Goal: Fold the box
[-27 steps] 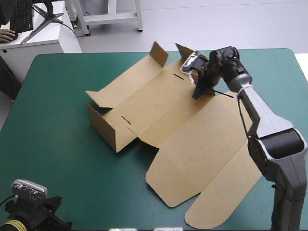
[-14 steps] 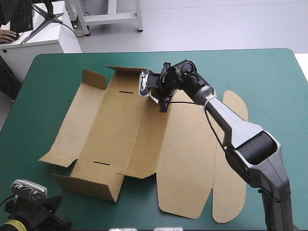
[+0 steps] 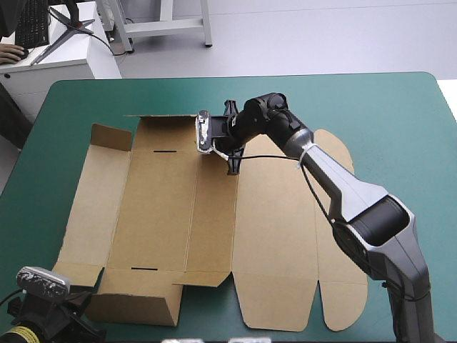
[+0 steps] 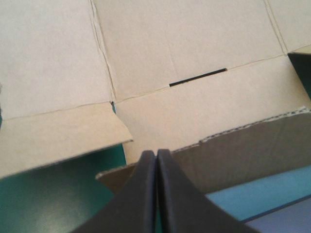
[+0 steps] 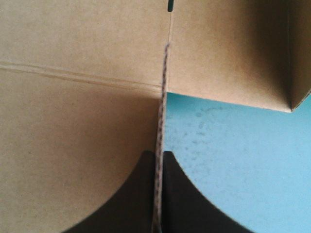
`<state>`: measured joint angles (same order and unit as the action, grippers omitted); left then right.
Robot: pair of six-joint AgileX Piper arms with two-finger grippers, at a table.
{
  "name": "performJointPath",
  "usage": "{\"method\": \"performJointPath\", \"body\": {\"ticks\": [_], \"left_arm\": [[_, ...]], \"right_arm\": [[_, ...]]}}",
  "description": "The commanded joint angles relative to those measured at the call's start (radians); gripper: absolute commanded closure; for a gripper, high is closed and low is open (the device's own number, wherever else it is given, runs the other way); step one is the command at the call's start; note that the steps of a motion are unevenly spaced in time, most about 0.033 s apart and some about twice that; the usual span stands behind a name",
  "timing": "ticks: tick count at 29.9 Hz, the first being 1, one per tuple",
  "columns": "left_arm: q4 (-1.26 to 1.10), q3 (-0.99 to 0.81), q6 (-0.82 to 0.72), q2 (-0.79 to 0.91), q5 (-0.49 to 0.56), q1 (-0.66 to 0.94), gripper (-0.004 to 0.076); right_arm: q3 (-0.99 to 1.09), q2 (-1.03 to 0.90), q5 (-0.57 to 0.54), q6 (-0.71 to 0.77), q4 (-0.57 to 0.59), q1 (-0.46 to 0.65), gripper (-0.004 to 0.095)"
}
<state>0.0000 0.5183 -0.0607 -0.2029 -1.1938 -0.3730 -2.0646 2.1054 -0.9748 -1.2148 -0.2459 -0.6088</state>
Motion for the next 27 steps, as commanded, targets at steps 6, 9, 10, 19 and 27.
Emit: {"method": "performJointPath", "body": {"ticks": [6,9,10,19,27], "left_arm": [[0.0,0.022,-0.01,-0.014,0.053,-0.004,0.0734],[0.0,0.022,-0.01,-0.014,0.053,-0.004,0.0734],[0.0,0.022,-0.01,-0.014,0.053,-0.004,0.0734],[0.0,0.022,-0.015,-0.014,0.053,-0.004,0.0734],[0.0,0.022,-0.013,-0.014,0.053,-0.004,0.0734]], "right_arm": [[-0.034,-0.058,0.03,-0.029,-0.047,-0.011,0.092],[-0.034,-0.058,0.043,-0.029,-0.041,-0.014,0.0869],[-0.034,-0.058,0.051,-0.029,-0.037,-0.016,0.0821],[-0.034,-0.073,0.014,0.021,0.034,-0.012,0.0495],[-0.034,-0.209,-0.012,0.17,0.15,0.084,0.0609]]}}
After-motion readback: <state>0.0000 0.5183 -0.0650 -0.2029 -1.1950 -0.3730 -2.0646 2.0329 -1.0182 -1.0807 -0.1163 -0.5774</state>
